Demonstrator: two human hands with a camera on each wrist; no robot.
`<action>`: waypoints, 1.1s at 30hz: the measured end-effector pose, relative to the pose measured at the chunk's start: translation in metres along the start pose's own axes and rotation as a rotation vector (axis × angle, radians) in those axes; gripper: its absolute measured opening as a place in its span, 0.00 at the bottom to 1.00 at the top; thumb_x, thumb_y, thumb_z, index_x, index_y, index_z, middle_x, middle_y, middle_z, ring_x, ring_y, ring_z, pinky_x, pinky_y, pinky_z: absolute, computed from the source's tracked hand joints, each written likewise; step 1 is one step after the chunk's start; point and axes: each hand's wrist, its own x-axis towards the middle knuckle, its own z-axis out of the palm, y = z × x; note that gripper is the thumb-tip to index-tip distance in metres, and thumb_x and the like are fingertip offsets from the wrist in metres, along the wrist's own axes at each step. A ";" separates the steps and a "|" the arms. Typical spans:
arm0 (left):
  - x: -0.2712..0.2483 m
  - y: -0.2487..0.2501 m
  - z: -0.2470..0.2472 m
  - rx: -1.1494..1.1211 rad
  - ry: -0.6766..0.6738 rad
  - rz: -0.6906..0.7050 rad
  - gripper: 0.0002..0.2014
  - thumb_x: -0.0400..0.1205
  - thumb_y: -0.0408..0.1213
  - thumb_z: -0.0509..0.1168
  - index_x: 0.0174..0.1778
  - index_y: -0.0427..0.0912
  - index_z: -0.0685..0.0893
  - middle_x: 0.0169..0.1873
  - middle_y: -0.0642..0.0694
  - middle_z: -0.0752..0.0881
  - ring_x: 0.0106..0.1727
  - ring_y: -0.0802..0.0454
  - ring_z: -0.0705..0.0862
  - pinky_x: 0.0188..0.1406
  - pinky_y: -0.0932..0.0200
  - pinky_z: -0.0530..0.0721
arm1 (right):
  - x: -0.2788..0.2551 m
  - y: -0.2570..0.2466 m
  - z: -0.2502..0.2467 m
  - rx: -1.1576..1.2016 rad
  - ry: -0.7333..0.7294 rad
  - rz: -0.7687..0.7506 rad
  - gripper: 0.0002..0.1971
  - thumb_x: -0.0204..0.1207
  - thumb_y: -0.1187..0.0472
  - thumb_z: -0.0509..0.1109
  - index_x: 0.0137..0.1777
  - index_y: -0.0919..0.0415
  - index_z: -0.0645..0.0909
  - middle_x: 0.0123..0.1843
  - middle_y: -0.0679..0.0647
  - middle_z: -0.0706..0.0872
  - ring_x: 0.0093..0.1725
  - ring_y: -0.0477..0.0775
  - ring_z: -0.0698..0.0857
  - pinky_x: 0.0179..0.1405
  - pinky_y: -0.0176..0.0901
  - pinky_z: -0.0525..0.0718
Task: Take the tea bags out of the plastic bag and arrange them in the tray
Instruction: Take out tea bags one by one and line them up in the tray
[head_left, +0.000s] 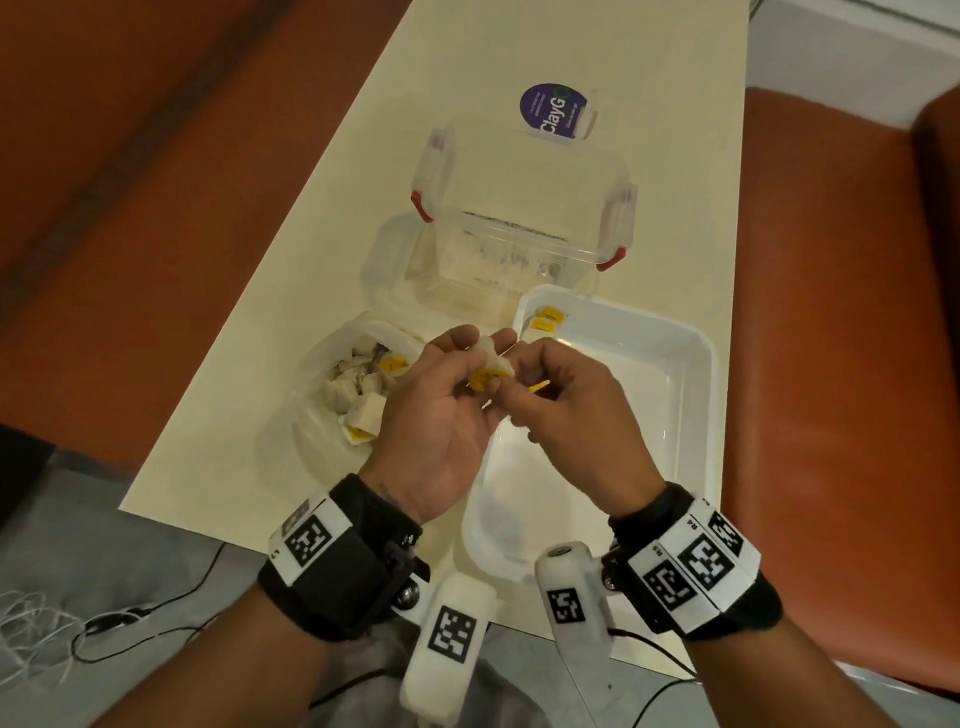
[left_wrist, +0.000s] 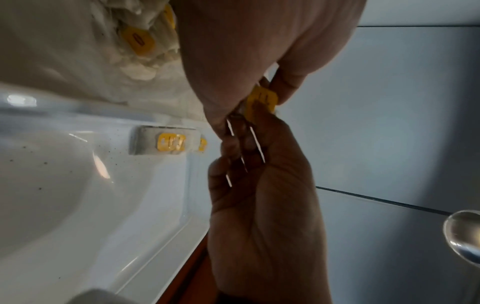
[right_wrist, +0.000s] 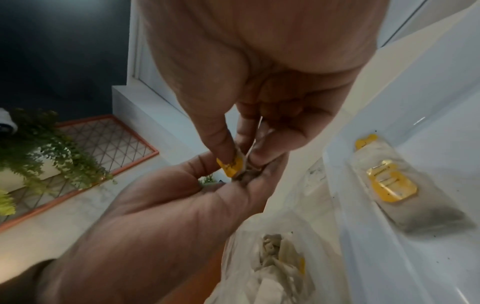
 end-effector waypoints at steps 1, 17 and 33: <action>0.000 0.001 -0.002 0.033 -0.011 0.013 0.06 0.84 0.28 0.61 0.50 0.44 0.78 0.55 0.39 0.89 0.57 0.41 0.89 0.62 0.44 0.86 | 0.000 0.000 -0.004 0.022 0.009 -0.005 0.05 0.73 0.54 0.77 0.40 0.49 0.84 0.37 0.46 0.89 0.37 0.52 0.86 0.42 0.59 0.86; 0.001 0.019 -0.011 1.105 -0.163 0.116 0.08 0.79 0.40 0.75 0.52 0.48 0.91 0.46 0.51 0.93 0.48 0.54 0.89 0.50 0.51 0.87 | 0.014 -0.003 -0.044 0.015 -0.050 -0.086 0.03 0.76 0.58 0.78 0.41 0.52 0.89 0.42 0.50 0.91 0.38 0.49 0.85 0.42 0.49 0.84; -0.003 0.019 -0.014 1.188 -0.085 0.069 0.12 0.77 0.41 0.76 0.56 0.52 0.87 0.43 0.51 0.93 0.41 0.49 0.92 0.33 0.58 0.80 | 0.027 0.021 -0.051 -0.023 -0.111 -0.015 0.05 0.74 0.61 0.80 0.43 0.51 0.88 0.32 0.47 0.88 0.33 0.46 0.84 0.38 0.46 0.82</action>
